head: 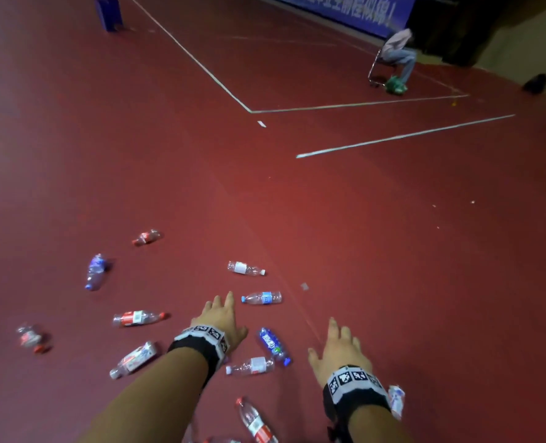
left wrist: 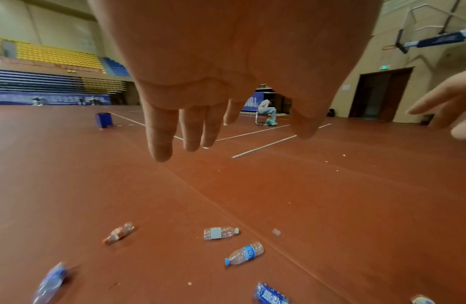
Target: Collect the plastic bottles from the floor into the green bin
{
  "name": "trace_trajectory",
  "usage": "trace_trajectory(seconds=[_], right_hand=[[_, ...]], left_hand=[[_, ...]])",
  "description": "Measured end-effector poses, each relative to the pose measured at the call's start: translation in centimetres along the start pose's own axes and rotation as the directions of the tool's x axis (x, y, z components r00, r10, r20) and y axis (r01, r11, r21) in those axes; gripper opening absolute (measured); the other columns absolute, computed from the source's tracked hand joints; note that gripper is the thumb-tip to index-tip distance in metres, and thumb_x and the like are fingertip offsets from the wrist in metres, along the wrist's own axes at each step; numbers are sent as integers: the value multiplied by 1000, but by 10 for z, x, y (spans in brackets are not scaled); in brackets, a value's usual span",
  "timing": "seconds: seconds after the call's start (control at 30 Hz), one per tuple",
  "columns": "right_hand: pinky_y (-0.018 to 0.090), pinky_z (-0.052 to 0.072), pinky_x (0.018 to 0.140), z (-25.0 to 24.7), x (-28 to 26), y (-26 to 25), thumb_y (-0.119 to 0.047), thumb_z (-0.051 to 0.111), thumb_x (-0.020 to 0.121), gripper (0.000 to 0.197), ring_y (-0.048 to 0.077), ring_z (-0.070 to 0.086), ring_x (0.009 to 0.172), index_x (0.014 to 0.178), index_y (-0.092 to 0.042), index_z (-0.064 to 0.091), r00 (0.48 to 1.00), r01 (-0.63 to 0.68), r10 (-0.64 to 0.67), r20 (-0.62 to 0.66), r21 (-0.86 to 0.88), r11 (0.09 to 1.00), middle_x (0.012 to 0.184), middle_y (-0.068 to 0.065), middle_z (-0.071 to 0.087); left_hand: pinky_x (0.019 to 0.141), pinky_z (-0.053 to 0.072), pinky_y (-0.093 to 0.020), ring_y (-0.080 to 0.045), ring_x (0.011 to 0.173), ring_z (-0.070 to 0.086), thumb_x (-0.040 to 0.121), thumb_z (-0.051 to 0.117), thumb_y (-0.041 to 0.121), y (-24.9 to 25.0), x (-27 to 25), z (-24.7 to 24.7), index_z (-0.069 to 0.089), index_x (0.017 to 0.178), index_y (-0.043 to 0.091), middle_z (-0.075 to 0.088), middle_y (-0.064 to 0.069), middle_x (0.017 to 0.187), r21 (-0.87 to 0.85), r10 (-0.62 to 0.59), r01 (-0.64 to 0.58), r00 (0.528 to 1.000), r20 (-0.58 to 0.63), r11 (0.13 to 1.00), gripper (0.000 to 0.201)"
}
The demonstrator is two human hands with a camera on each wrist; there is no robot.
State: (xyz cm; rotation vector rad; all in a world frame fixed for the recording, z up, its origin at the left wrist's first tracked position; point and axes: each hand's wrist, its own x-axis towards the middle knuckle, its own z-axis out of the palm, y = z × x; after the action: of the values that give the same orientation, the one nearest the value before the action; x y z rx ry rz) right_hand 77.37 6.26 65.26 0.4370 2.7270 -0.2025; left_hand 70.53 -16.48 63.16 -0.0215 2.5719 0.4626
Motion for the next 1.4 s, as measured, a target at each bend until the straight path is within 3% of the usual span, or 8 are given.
trace_trajectory(seconds=[0.17,0.33,0.6,0.7,0.87,1.0,1.17,1.4], right_hand=[[37,39,108,15,61,-6,-56,45,94,89,21,26,142,157,-23,-7,992,-42,41,120,6,999,159,-1,17],[35,32,112,71,183,6,-56,47,91,95,24,21,144,156,-24,-15,981,-35,37,191,-14,999,161,1,8],[40,29,113,305,415,35,-59,63,83,113,33,8,148,155,-26,-18,951,59,-38,306,-60,996,163,4,-14],[46,27,114,403,471,47,-64,71,75,126,35,-1,149,154,-26,-20,919,127,-74,387,-114,985,161,7,-22],[56,19,116,529,549,41,-67,79,64,141,37,-9,150,152,-29,-26,852,170,-117,510,-57,984,159,6,-30],[47,24,117,597,575,32,-54,85,66,138,35,10,149,154,-28,-18,868,88,-98,488,44,995,163,7,-16],[43,41,105,614,569,46,-37,75,69,95,36,43,129,148,-19,25,895,26,-79,438,126,992,143,12,39],[43,46,100,542,516,134,-36,76,70,93,34,46,125,146,-22,25,835,-64,69,545,-28,998,138,9,42]], left_hand=[[119,22,-50,-31,150,9,91,53,49,5,77,14,-6,155,25,1,-9,164,8,-8,7,989,147,1000,91],[117,26,-45,-33,147,20,92,48,46,6,186,73,0,156,21,10,-10,163,-17,-42,46,982,183,999,84],[114,26,-32,-26,146,24,90,60,44,-46,368,305,-4,156,23,5,-4,163,-12,-207,224,918,338,974,94],[114,31,-40,-28,145,24,89,61,47,-73,400,400,-13,155,23,-5,-2,164,21,-263,280,867,424,960,102],[116,24,-55,-23,151,-4,84,65,51,-111,439,518,-25,150,24,-25,0,160,44,-319,335,840,439,941,115],[116,19,-58,-24,150,-10,79,66,58,-133,455,563,-29,148,27,-30,-4,158,129,-350,326,853,386,937,121],[113,19,-65,-26,150,-7,69,70,67,-139,473,578,-36,142,41,-28,-4,159,172,-289,243,895,341,955,131],[111,20,-66,-27,150,-11,70,75,60,-86,480,537,-36,140,45,-31,-5,158,189,-216,149,884,415,971,133]])
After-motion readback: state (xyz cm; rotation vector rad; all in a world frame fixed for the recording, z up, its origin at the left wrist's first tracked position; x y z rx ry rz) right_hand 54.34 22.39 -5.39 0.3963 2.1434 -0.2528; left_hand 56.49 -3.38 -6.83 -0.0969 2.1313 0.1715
